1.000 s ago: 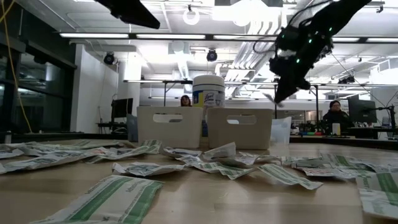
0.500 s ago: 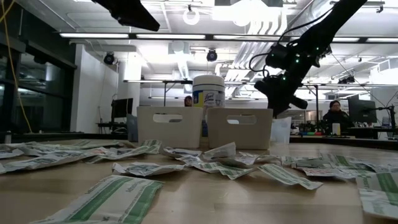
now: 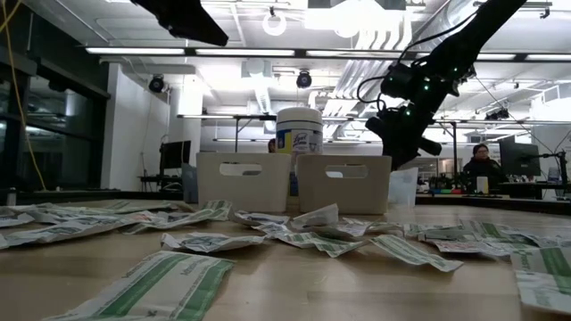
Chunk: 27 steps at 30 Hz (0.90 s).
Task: Pick & Place First Aid Supplies
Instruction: Put the band aid into the transparent bin
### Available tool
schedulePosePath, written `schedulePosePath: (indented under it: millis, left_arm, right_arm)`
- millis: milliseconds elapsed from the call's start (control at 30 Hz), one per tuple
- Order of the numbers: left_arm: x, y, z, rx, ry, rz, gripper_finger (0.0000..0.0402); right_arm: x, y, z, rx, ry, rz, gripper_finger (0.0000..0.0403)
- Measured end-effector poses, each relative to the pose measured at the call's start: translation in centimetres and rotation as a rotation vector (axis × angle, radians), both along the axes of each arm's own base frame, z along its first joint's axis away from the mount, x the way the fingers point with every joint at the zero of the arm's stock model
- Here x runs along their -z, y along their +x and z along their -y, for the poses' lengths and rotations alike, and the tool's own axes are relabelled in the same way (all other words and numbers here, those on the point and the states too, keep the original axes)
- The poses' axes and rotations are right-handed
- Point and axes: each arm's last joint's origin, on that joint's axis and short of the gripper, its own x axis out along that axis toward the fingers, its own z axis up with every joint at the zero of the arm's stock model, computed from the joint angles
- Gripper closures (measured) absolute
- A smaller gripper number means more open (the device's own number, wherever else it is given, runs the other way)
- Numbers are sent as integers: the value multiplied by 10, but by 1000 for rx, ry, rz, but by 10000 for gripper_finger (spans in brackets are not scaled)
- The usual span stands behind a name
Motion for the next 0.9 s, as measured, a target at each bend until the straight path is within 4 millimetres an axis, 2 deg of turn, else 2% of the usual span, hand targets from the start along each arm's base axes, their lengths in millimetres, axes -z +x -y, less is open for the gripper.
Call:
schedulePosePath:
  millis: [267, 500, 667, 900]
  left_arm:
    - [2, -5, 0, 2, -1, -32, 269]
    - [-5, -24, 2, 26, -10, -37, 269]
    - [-8, -38, 8, 65, 1, -46, 269]
    - [-8, -52, 23, 158, 13, -90, 269]
  right_arm:
    - [-2, -3, -3, -19, 12, -19, 263]
    - [-24, -12, -17, -54, 0, -8, 256]
    - [-45, -16, -40, -124, 18, 34, 264]
    - [-63, -14, -90, -211, 112, 26, 265]
